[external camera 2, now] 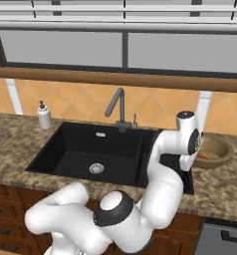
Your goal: Pick the carrot from the sink and place it in the bowl. Then pick the bowl and place it in the microwave. Then close the microwave door and press the start button.
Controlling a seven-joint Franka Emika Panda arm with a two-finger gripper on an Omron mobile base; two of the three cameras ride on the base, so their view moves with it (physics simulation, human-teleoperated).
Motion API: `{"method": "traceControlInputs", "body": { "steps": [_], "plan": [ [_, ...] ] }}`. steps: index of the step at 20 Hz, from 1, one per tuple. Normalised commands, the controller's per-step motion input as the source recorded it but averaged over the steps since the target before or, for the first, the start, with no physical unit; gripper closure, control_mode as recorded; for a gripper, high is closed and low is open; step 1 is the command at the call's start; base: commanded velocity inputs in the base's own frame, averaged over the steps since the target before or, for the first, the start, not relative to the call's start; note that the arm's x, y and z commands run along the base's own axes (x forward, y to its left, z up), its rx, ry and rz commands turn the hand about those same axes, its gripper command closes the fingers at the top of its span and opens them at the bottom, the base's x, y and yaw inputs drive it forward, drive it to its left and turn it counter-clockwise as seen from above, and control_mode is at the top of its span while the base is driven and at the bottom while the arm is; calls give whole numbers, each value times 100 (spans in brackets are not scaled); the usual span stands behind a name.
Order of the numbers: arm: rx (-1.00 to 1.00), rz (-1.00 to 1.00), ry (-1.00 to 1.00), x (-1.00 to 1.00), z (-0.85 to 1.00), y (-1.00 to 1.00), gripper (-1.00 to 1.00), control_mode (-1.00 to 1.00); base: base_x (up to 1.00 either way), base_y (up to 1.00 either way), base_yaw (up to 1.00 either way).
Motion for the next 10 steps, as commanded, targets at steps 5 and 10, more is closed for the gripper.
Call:
{"method": "traceControlInputs", "body": {
  "steps": [5,10],
  "plan": [
    [0,43,6,-41,82,69,100,-100,0,0,0],
    [0,29,6,-59,90,72,100,-100,0,0,0]
  ]
}}
